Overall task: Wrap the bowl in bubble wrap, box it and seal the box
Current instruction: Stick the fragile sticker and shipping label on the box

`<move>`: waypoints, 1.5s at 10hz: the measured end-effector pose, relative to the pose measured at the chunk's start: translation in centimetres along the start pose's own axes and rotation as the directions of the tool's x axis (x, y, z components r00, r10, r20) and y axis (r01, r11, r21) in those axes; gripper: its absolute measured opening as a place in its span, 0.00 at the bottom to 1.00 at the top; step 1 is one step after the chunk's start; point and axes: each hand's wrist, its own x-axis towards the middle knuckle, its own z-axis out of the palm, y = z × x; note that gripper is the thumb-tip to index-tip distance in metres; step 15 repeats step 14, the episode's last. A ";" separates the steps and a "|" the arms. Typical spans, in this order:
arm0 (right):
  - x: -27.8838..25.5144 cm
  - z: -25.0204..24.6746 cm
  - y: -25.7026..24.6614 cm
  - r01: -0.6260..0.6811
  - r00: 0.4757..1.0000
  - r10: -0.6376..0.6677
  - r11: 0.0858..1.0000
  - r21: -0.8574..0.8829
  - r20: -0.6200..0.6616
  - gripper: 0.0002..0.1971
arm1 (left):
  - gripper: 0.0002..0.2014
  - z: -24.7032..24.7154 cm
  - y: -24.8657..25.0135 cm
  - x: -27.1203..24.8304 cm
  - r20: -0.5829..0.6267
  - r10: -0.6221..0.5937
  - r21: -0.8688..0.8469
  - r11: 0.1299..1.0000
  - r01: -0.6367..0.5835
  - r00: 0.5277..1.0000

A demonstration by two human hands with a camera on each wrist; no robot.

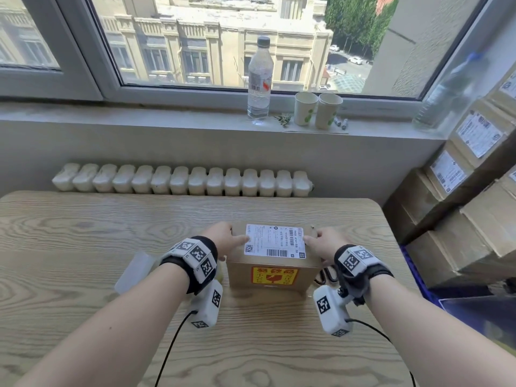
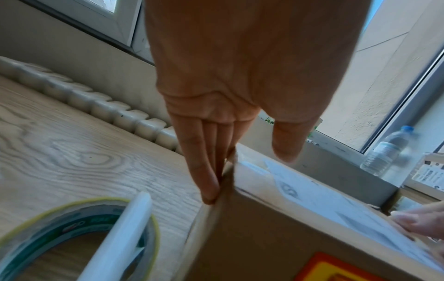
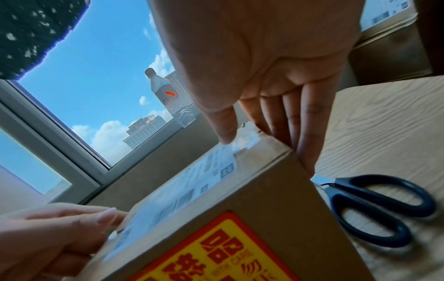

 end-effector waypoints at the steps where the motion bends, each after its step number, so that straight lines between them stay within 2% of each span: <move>1: 1.1 -0.3 -1.4 0.033 0.999 -0.037 0.993 0.114 0.028 0.17 | 0.19 -1.4 0.1 1.0 -0.056 0.011 0.031 0.999 -0.010 0.998; 2: 2.6 -0.6 -3.1 0.069 0.997 -0.075 0.975 0.209 0.021 0.23 | 0.17 -3.1 0.0 2.0 -0.124 -0.004 0.048 0.999 0.010 0.992; 3: 3.5 -0.9 -4.8 0.095 0.995 -0.097 0.964 0.249 -0.005 0.26 | 0.24 -4.3 0.0 3.3 -0.158 -0.020 -0.003 1.000 0.020 0.987; 4: 4.8 -1.3 -5.6 0.113 0.993 -0.105 0.962 0.248 -0.043 0.32 | 0.19 -4.8 -0.3 4.5 -0.154 0.000 -0.085 0.996 -0.014 0.988; 5: 5.6 -1.5 -6.1 0.121 0.991 -0.107 0.974 0.190 -0.085 0.28 | 0.12 -4.7 -0.5 5.3 -0.194 0.013 -0.086 0.996 -0.030 0.981; 6: 5.9 -1.7 -6.0 0.108 0.982 -0.096 0.992 0.069 -0.162 0.19 | 0.14 -4.4 -1.1 6.4 -0.219 0.003 -0.187 0.981 -0.045 0.976; 7: 6.3 -1.3 -5.6 0.111 0.971 -0.098 0.992 0.051 -0.217 0.16 | 0.12 -3.7 -2.1 7.0 -0.262 -0.063 -0.327 0.945 -0.027 0.963; 8: 6.3 -0.7 -5.4 0.125 0.966 -0.111 0.991 0.045 -0.235 0.17 | 0.19 -2.4 -4.0 7.1 -0.283 -0.192 -0.370 0.926 0.077 0.940; 9: 6.2 0.0 -5.4 0.121 0.962 -0.104 0.991 0.051 -0.252 0.18 | 0.17 -0.6 -5.9 6.6 -0.153 -0.210 0.093 0.970 0.226 0.966; 10: 6.0 0.4 -5.6 0.109 0.963 -0.089 0.992 0.065 -0.253 0.18 | 0.18 0.7 -6.2 5.5 -0.013 -0.256 0.312 0.917 0.248 0.967; 11: 5.9 0.6 -5.7 0.113 0.966 -0.093 0.991 0.073 -0.239 0.21 | 0.11 1.2 -6.1 5.7 -0.028 -0.258 0.388 0.888 0.248 0.966; 12: 5.3 0.5 -5.5 0.139 0.966 -0.116 0.986 0.088 -0.229 0.23 | 0.09 0.4 -6.2 5.8 -0.066 -0.268 0.352 0.895 0.274 0.961; 13: 4.7 0.5 -4.7 0.141 0.964 -0.109 0.982 0.123 -0.241 0.21 | 0.03 -1.3 -8.0 5.9 -0.150 -0.237 0.355 0.893 0.276 0.960; 14: 3.7 0.0 -4.5 0.137 0.964 -0.101 0.982 0.133 -0.245 0.19 | 0.07 -3.0 -10.1 5.7 -0.192 -0.234 0.367 0.884 0.291 0.953; 15: 3.7 0.0 -4.5 0.137 0.964 -0.101 0.982 0.133 -0.245 0.19 | 0.07 -3.0 -10.1 5.7 -0.192 -0.234 0.367 0.884 0.291 0.953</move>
